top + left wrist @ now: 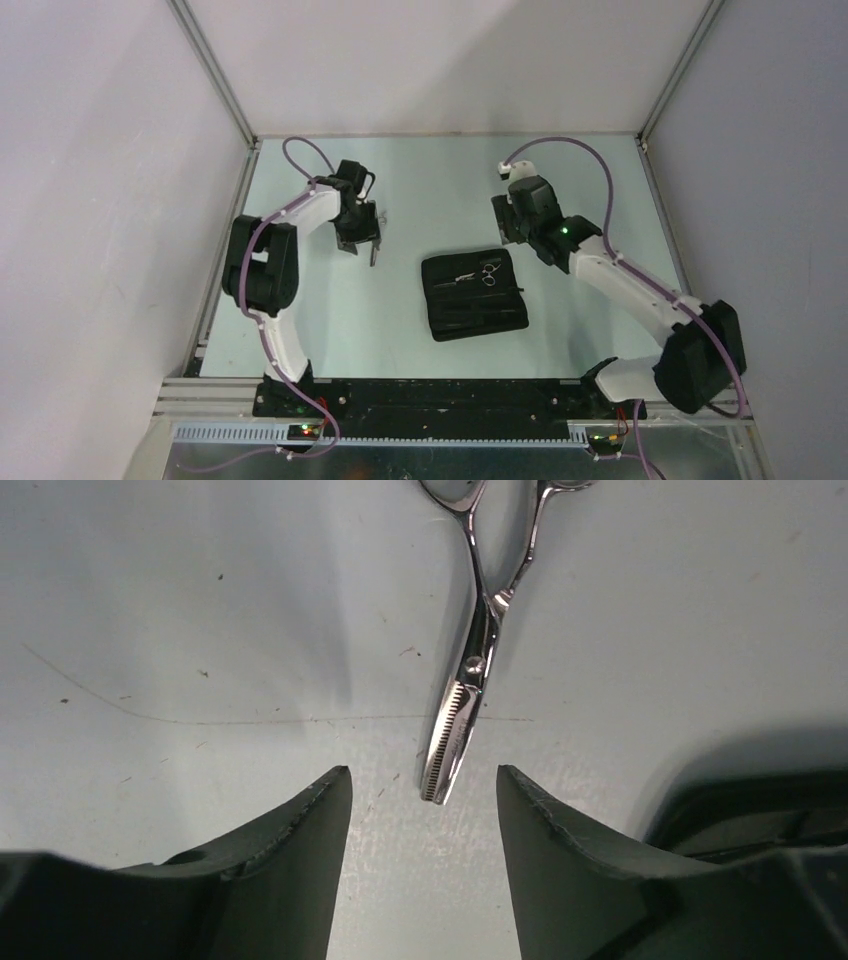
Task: Sort the hair-cutting tools
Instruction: Pick up the scissors from the center of the board.
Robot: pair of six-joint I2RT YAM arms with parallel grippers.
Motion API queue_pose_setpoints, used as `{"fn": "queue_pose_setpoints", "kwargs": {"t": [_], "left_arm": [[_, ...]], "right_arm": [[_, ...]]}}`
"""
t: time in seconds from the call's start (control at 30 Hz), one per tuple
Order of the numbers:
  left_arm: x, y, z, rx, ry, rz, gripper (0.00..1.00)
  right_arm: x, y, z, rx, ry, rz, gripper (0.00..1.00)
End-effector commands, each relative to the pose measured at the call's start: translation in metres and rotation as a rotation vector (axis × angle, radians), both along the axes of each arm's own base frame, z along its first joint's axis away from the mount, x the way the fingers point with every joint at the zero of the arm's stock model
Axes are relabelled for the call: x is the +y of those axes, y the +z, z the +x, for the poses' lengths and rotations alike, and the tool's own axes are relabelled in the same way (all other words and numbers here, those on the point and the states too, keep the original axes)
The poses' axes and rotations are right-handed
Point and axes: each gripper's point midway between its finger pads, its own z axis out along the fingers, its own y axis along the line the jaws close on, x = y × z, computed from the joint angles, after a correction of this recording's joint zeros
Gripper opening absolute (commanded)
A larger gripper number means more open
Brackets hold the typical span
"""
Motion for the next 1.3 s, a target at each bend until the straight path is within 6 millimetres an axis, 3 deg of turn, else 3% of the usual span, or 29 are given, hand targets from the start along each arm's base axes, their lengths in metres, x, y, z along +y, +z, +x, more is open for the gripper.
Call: {"fn": "queue_pose_setpoints", "kwargs": {"t": [0.0,0.13,0.3,0.47,0.53,0.67,0.83,1.0,1.1,1.27], "left_arm": [[-0.004,0.000,0.014,-0.014,0.015,0.012,0.60],[-0.004,-0.015,0.013,0.023,0.019,0.063,0.56],[-0.010,-0.033,-0.005,0.088,-0.004,0.116,0.43],[-0.013,-0.046,-0.027,0.142,-0.021,0.176,0.18],[-0.014,-0.051,-0.046,0.173,-0.029,0.186,0.12],[-0.023,-0.053,-0.083,0.216,-0.044,0.148,0.10],[-0.035,-0.046,-0.145,0.278,-0.079,0.061,0.10],[-0.033,-0.042,-0.200,0.321,-0.087,0.026,0.16],[-0.036,-0.038,-0.206,0.312,-0.088,0.006,0.34],[-0.062,-0.030,-0.187,0.284,-0.102,-0.079,0.55]], "right_arm": [[-0.007,-0.001,-0.022,0.004,-0.057,0.098,0.57],[-0.015,0.001,-0.039,-0.022,-0.058,0.145,0.58],[-0.023,-0.005,-0.049,-0.016,-0.061,0.167,0.59],[-0.021,0.000,-0.052,-0.028,-0.046,0.199,0.59],[-0.022,0.001,-0.054,-0.031,-0.044,0.205,0.59],[-0.023,0.007,-0.056,-0.053,-0.041,0.219,0.59],[-0.024,0.012,-0.059,-0.065,-0.040,0.236,0.59],[-0.023,0.016,-0.062,-0.078,-0.032,0.254,0.59],[-0.021,0.017,-0.063,-0.080,-0.024,0.263,0.59],[-0.020,0.016,-0.064,-0.073,-0.016,0.271,0.59]]}}
